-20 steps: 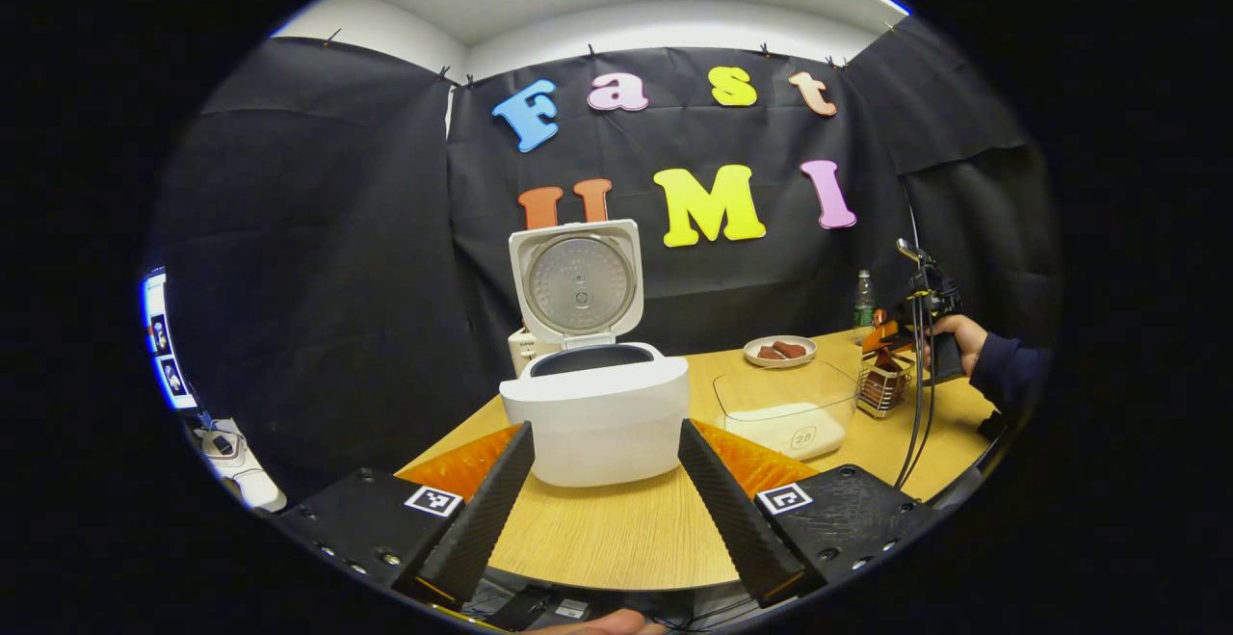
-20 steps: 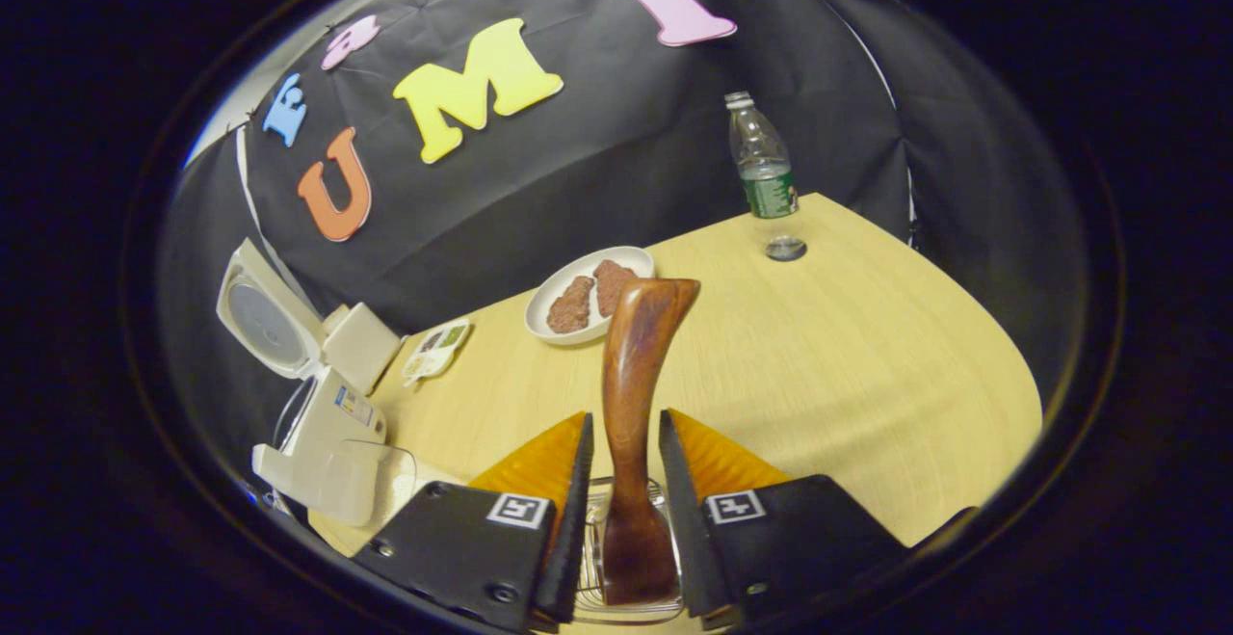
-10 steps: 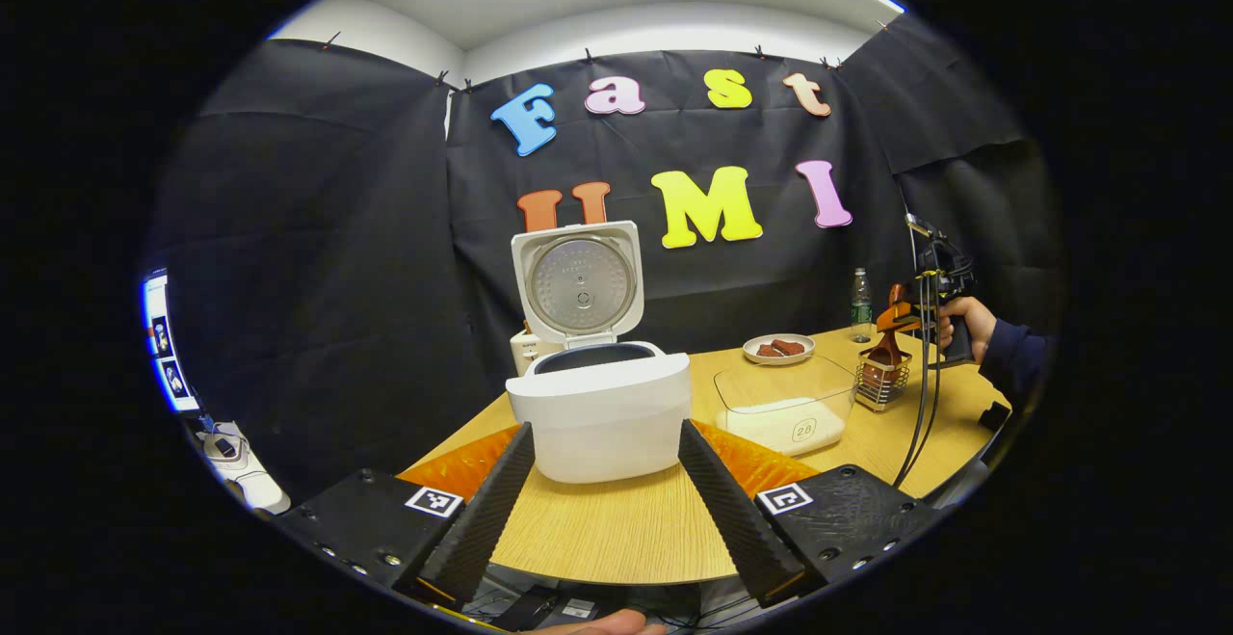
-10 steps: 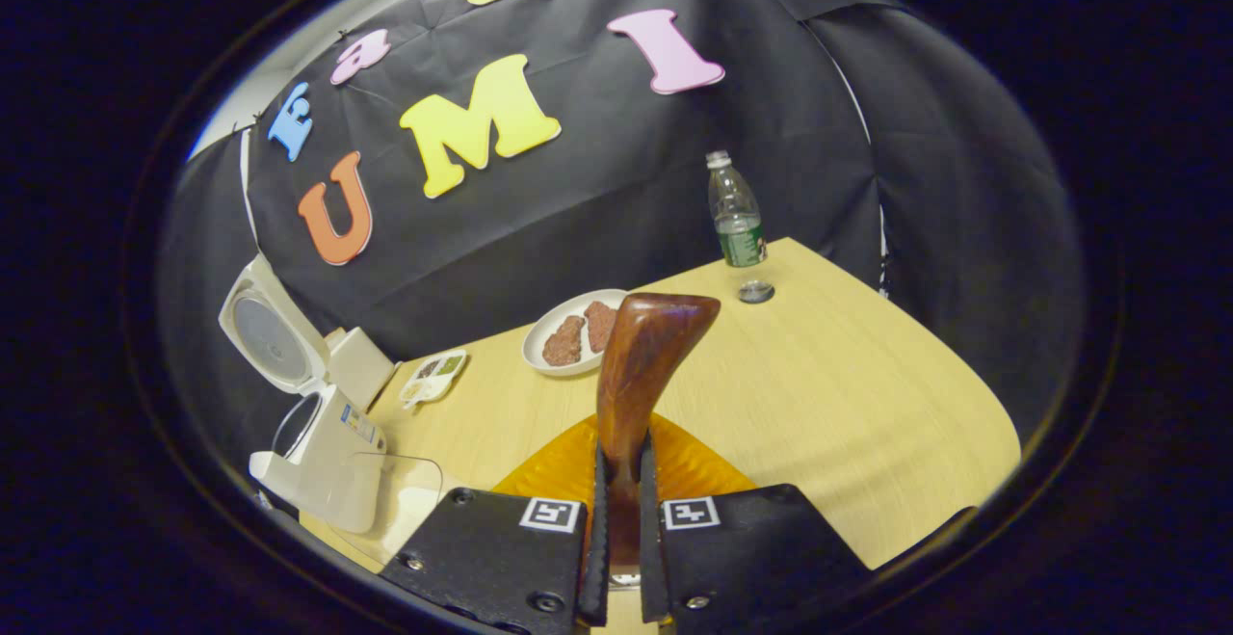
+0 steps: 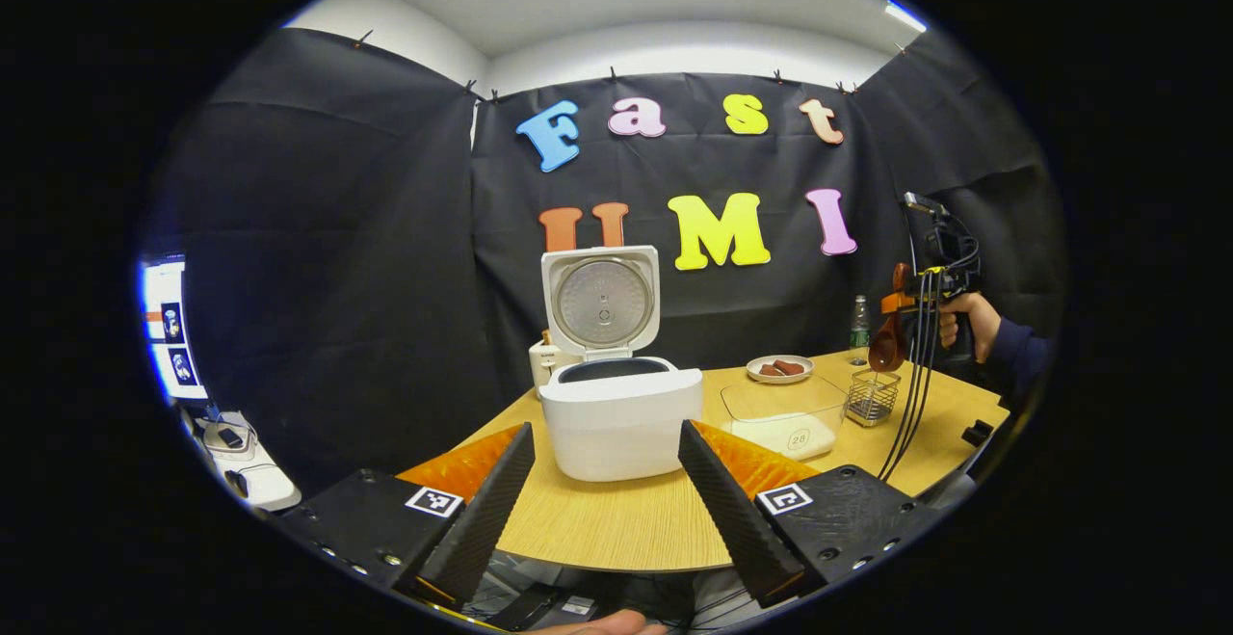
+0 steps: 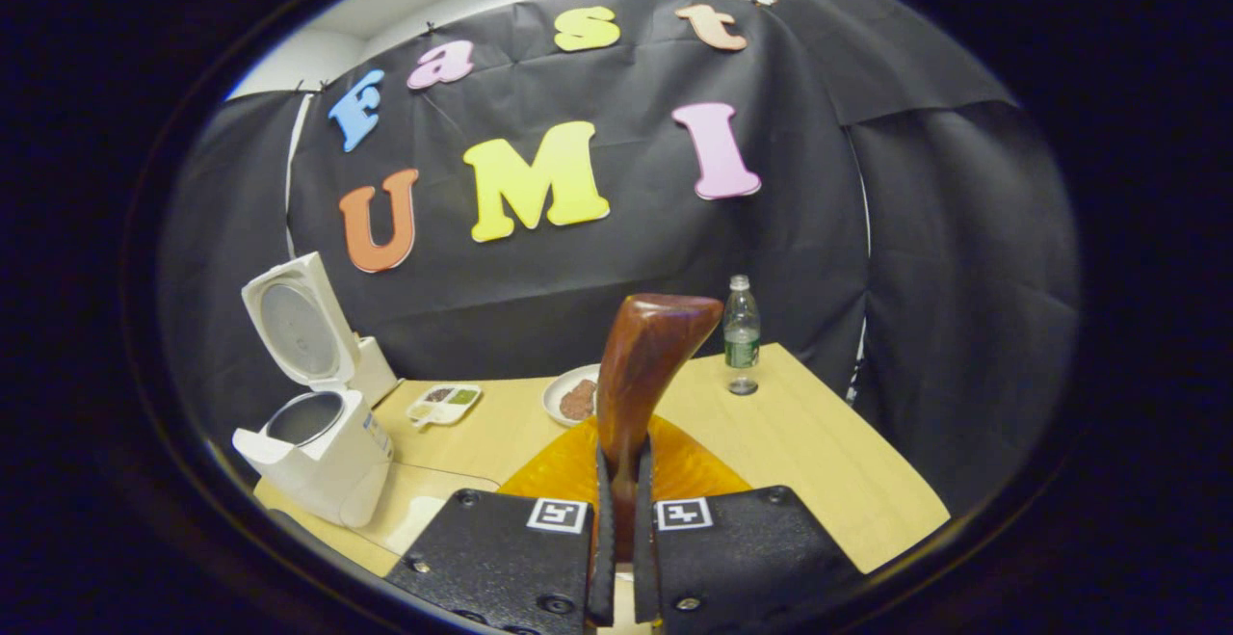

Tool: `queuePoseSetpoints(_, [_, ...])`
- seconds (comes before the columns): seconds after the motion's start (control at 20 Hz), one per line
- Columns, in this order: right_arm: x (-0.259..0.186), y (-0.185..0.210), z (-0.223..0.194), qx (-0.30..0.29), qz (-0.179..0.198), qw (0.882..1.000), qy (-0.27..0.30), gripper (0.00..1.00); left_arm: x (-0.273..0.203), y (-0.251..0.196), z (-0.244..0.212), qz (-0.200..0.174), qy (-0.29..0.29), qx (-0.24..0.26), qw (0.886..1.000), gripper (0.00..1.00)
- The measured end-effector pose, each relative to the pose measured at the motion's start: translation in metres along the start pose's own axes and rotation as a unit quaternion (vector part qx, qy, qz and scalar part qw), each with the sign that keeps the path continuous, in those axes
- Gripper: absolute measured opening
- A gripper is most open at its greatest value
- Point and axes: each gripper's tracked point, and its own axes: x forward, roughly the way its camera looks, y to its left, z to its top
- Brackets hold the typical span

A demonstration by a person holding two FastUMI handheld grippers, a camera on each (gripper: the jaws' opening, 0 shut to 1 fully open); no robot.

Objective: Close the left gripper, press the button to open the rice cooker; take a wooden spoon from the chopstick holder with the right hand, scoop a spoonful of rice and pour it into the rice cooker, then put the wooden spoon back into the chopstick holder.

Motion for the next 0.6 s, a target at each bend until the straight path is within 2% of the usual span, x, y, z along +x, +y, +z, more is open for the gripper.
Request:
queuePoseSetpoints(0.1, [-0.012, 0.024, 0.015, -0.011, 0.009, 1.000, -0.019, 0.13, -0.004, 0.002, 0.001, 0.002, 0.001, 0.002, 1.000, 0.95])
queuePoseSetpoints(0.25, [-0.020, 0.058, 0.013, -0.029, 0.022, 0.999, -0.020, 0.13, -0.009, 0.001, 0.004, -0.005, -0.002, -0.002, 1.000, 0.95])
queuePoseSetpoints(0.35, [-0.018, 0.073, 0.003, -0.029, 0.015, 0.999, -0.011, 0.13, -0.010, 0.001, 0.004, -0.008, -0.002, -0.002, 1.000, 0.95])
queuePoseSetpoints(0.6, [-0.005, 0.120, -0.030, -0.027, 0.035, 0.999, 0.001, 0.13, -0.010, 0.004, -0.001, -0.010, 0.002, 0.009, 1.000, 0.95])
